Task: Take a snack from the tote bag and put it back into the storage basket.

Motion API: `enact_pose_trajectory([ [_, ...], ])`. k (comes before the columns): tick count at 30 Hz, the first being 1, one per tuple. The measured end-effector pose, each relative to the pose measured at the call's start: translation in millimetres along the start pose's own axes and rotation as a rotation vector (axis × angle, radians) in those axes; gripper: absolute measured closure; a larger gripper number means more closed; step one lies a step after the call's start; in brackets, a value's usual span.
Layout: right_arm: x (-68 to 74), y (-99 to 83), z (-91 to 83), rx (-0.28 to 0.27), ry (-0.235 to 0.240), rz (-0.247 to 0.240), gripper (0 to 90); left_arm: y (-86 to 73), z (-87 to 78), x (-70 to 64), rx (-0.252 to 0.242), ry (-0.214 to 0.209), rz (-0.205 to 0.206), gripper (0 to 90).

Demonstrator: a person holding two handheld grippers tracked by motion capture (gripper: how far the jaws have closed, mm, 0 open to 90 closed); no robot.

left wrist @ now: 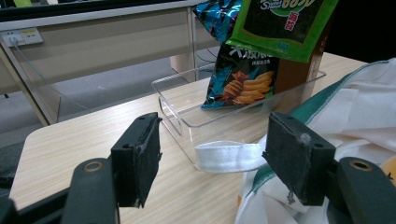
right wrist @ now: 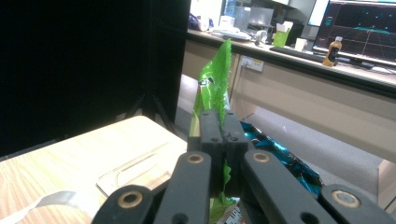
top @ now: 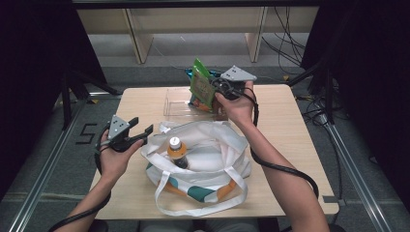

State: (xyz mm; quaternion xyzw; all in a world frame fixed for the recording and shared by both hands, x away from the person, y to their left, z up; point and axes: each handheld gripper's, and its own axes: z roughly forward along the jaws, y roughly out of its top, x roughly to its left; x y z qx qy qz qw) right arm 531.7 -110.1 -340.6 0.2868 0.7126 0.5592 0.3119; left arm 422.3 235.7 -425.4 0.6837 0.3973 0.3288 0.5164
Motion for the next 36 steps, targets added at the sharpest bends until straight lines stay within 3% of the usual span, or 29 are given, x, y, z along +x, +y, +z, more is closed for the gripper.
enact_pose_trajectory([
  [3, -2.0, 0.3, 3.0, -0.002, 0.009, -0.015, 90.0, 0.0, -0.1, -0.1, 0.0, -0.001, 0.002, 34.8],
  [6, -1.3, 0.4, 4.9, 0.001, 0.008, 0.0, 90.0, 0.1, -0.3, 0.0, 0.0, -0.001, 0.001, 34.8],
  [7, -2.8, 0.5, 6.3, -0.005, 0.004, -0.023, 90.0, 0.1, -0.4, 0.1, 0.0, 0.0, 0.0, 34.8],
  [8, -0.1, 0.0, 6.1, 0.008, -0.001, 0.011, 90.0, 0.1, -0.4, 0.1, -0.001, 0.0, -0.001, 34.8],
  [11, -2.2, -0.1, 8.8, 0.002, -0.001, -0.016, 90.0, 0.0, -0.7, 0.3, -0.001, 0.002, -0.002, 34.8],
  [12, -1.7, -0.2, 9.1, 0.008, 0.0, 0.005, 90.0, 0.0, -0.8, 0.5, -0.002, 0.002, -0.001, 34.8],
  [16, -2.1, -1.6, 12.2, 0.016, 0.003, -0.018, 90.0, 0.1, -0.7, 0.4, -0.001, 0.002, -0.001, 34.8],
  [17, -1.2, -2.2, 12.9, 0.02, 0.004, 0.003, 90.0, 0.0, -0.7, 0.4, 0.0, 0.002, -0.001, 34.8],
  [18, -2.6, -2.5, 13.8, 0.016, 0.0, -0.018, 90.0, -0.1, -0.7, 0.3, 0.0, 0.002, -0.002, 34.9],
  [20, -1.4, -4.3, 16.5, 0.023, 0.006, -0.001, 90.0, -0.1, -0.7, 0.5, -0.002, 0.002, -0.001, 34.8],
  [24, -1.8, -7.1, 19.2, 0.033, -0.009, -0.016, 90.0, -0.3, -0.8, 0.8, -0.002, 0.002, -0.003, 34.9],
  [25, -0.3, -8.2, 19.2, 0.046, -0.004, 0.003, 90.0, -0.4, -0.8, 0.8, -0.002, 0.002, -0.004, 34.8],
  [26, -1.8, -9.0, 20.9, 0.04, -0.001, -0.027, 90.0, -0.4, -0.8, 0.8, -0.001, 0.002, -0.002, 34.8],
  [32, 0.3, -12.5, 23.3, 0.047, -0.01, -0.022, 90.0, -0.4, -0.9, 0.7, -0.001, 0.002, -0.002, 34.8],
  [36, 0.0, -14.6, 25.0, 0.042, -0.033, -0.076, 90.0, -0.3, -0.9, 0.9, -0.002, 0.002, -0.001, 34.8],
])
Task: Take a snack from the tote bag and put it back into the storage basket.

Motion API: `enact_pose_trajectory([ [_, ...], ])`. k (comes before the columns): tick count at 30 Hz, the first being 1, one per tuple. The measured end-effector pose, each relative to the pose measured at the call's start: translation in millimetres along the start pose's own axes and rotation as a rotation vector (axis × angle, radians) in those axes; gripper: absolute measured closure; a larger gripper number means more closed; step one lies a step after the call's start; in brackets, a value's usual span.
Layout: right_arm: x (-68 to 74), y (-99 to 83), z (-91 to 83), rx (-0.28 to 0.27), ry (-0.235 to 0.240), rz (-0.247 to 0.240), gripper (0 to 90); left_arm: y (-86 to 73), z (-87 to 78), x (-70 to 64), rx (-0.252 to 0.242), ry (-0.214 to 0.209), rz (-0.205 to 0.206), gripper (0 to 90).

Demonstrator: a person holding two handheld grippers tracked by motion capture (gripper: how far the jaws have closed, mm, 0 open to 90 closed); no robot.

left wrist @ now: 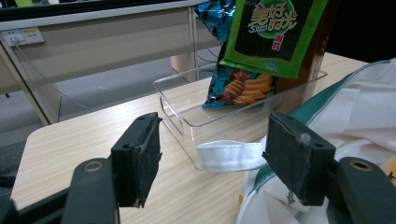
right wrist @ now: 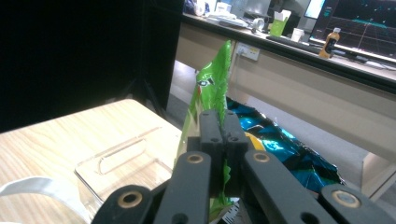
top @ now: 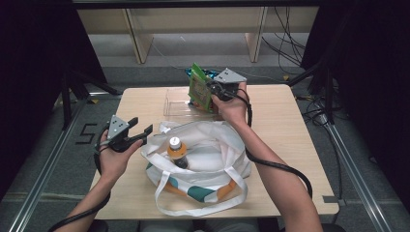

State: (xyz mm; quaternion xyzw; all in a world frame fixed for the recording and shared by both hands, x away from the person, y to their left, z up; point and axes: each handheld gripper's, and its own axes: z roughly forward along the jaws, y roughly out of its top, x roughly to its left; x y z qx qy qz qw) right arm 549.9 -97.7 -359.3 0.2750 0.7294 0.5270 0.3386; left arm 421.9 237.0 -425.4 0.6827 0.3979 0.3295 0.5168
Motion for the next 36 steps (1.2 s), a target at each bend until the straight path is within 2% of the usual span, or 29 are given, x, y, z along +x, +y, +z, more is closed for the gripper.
enact_pose_trajectory([
  [2, 0.9, -2.3, 1.2, 0.013, 0.012, 0.008, 90.0, 0.0, -0.1, -0.1, -0.001, -0.001, 0.0, 34.8],
  [3, 2.5, -3.8, 1.6, 0.02, -0.002, 0.025, 90.0, 0.0, -0.2, -0.1, -0.001, -0.001, 0.0, 34.8],
  [5, 3.6, -5.7, 2.9, 0.023, 0.001, 0.019, 90.0, -0.1, -0.2, 0.2, -0.001, 0.0, 0.0, 34.8],
  [7, 1.7, -6.9, 4.4, 0.018, -0.008, -0.025, 90.0, -0.2, -0.1, 0.5, 0.0, 0.001, 0.001, 34.9],
  [8, 4.7, -7.9, 4.4, 0.028, -0.004, 0.018, 90.0, -0.2, 0.0, 0.5, 0.0, 0.0, 0.001, 34.9],
  [10, 4.2, -8.3, 5.7, 0.026, 0.003, 0.002, 90.0, -0.5, 0.2, 0.2, 0.002, -0.001, -0.001, 34.9],
  [14, 5.7, -8.8, 6.0, 0.026, -0.012, -0.023, 90.0, 0.1, -0.1, 0.1, -0.001, -0.001, 0.001, 34.9],
  [19, 6.5, -10.8, 6.9, 0.03, -0.014, -0.03, 90.0, 0.0, -0.4, 0.4, -0.001, 0.0, 0.002, 34.9],
  [20, 5.1, -10.8, 7.5, 0.024, -0.015, -0.047, 90.0, 0.0, -0.4, 0.4, -0.001, 0.0, 0.002, 34.9],
  [25, 6.9, -10.3, 7.1, 0.032, -0.012, -0.026, 90.0, 0.0, -0.2, 0.4, 0.0, 0.0, 0.001, 34.9],
  [26, 5.5, -9.4, 7.3, 0.024, -0.017, -0.048, 90.0, 0.0, -0.1, 0.4, -0.001, 0.0, 0.0, 34.9],
  [28, 7.2, -8.1, 7.0, 0.03, -0.015, -0.026, 90.0, 0.1, -0.2, 0.3, -0.002, 0.0, 0.002, 35.0],
  [33, 7.5, -6.5, 8.7, 0.024, -0.02, -0.034, 90.0, -0.2, 0.0, 0.3, 0.0, -0.001, 0.0, 34.9],
  [35, 6.5, -6.9, 10.4, 0.018, -0.025, -0.058, 90.0, -0.1, -0.2, 0.4, 0.0, 0.0, 0.001, 35.0],
  [36, 7.4, -7.1, 10.6, 0.019, -0.027, -0.046, 90.0, 0.0, -0.1, 0.4, -0.001, 0.0, 0.001, 34.9],
])
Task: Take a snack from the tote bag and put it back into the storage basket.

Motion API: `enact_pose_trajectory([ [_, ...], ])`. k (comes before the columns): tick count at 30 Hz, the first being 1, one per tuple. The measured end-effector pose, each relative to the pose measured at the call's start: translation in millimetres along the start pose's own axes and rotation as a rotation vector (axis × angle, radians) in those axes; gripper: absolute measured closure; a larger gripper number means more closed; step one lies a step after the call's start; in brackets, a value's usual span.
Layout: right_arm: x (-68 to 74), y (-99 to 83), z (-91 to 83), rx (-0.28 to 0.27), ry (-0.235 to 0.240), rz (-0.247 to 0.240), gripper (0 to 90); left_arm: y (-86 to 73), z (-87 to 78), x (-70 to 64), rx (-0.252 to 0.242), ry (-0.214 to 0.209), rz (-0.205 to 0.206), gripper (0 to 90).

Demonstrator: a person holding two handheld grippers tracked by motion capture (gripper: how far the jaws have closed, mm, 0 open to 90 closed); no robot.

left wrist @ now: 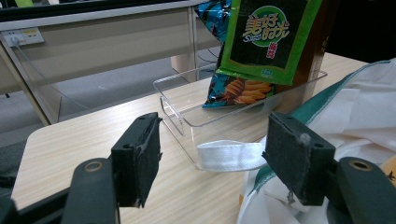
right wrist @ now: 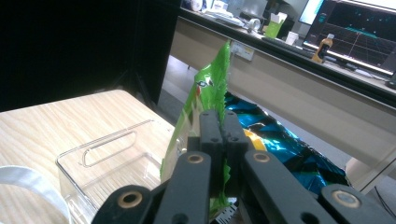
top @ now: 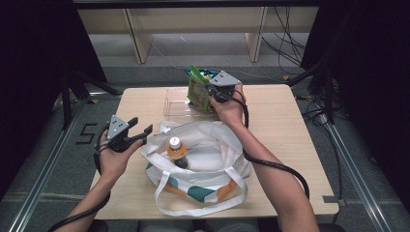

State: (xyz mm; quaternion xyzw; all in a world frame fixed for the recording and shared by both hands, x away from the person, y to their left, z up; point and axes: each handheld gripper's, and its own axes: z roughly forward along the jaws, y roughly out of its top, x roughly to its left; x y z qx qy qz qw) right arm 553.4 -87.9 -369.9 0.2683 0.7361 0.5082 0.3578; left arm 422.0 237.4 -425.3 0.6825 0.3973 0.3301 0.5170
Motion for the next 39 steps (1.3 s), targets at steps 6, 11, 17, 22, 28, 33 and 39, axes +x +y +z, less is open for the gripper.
enact_pose_trajectory([
  [6, 2.2, -1.3, 3.8, 0.008, -0.012, -0.043, 90.0, -0.2, 0.3, -0.4, 0.002, 0.0, -0.002, 35.0],
  [11, 5.3, -4.6, 8.5, 0.022, -0.013, -0.056, 90.0, -0.3, 0.0, 0.1, 0.001, 0.0, -0.002, 35.0],
  [17, 5.9, -11.0, 11.1, 0.048, -0.004, -0.031, 90.0, -0.5, 0.0, 0.4, 0.0, 0.0, -0.005, 35.0],
  [22, 4.9, -13.5, 10.4, 0.053, -0.002, -0.018, 90.0, -0.2, -0.2, 0.0, 0.001, -0.001, -0.001, 35.0],
  [28, 3.9, -14.7, 9.1, 0.089, 0.006, -0.025, 90.0, -0.4, -0.2, 0.0, 0.003, -0.001, 0.001, 35.0],
  [33, 4.7, -19.5, 8.5, 0.129, 0.016, -0.027, 90.0, -0.6, -0.4, 0.0, 0.004, 0.0, -0.001, 35.0],
  [39, 3.7, -23.8, 8.0, 0.164, 0.018, -0.02, 89.6, -0.7, -0.2, -0.2, 0.006, 0.001, 0.0, 35.0],
])
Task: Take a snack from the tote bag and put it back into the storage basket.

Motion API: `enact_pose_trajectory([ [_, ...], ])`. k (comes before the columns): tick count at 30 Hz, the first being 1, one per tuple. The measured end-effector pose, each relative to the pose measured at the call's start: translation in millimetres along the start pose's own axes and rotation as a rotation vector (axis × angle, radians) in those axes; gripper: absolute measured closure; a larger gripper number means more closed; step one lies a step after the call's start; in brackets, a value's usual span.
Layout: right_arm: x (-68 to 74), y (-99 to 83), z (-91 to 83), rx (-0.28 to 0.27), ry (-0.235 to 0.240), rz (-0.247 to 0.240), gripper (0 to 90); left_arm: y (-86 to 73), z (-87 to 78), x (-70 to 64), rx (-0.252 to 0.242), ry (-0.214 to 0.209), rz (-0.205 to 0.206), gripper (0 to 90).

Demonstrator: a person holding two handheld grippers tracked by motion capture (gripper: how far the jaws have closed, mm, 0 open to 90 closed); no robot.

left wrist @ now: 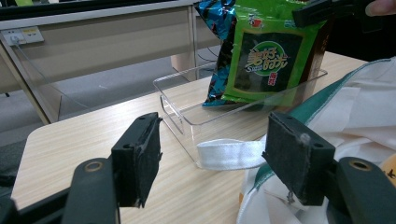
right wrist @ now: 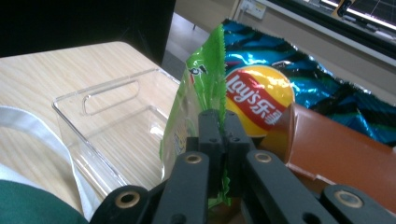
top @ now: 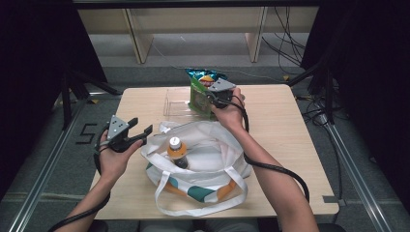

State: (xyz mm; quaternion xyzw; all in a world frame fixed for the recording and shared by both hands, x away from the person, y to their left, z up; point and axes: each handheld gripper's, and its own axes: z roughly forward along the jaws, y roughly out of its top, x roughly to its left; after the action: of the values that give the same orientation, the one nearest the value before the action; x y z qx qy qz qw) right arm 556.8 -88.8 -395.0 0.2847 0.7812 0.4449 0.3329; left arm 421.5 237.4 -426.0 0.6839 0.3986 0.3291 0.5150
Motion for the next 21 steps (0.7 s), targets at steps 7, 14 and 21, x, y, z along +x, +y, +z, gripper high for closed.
enact_pose_trajectory([
  [7, 4.8, -5.3, 0.7, 0.03, 0.002, 0.01, 89.2, 0.1, -0.3, -0.5, -0.001, 0.0, 0.001, 35.0],
  [14, 5.0, -12.5, 2.9, 0.064, 0.008, 0.011, 88.9, 0.2, -1.2, 0.5, 0.001, 0.004, 0.001, 35.0],
  [21, 4.8, -18.3, 3.1, 0.082, 0.011, 0.016, 87.4, 0.4, -0.8, -0.2, -0.002, 0.002, 0.004, 35.0],
])
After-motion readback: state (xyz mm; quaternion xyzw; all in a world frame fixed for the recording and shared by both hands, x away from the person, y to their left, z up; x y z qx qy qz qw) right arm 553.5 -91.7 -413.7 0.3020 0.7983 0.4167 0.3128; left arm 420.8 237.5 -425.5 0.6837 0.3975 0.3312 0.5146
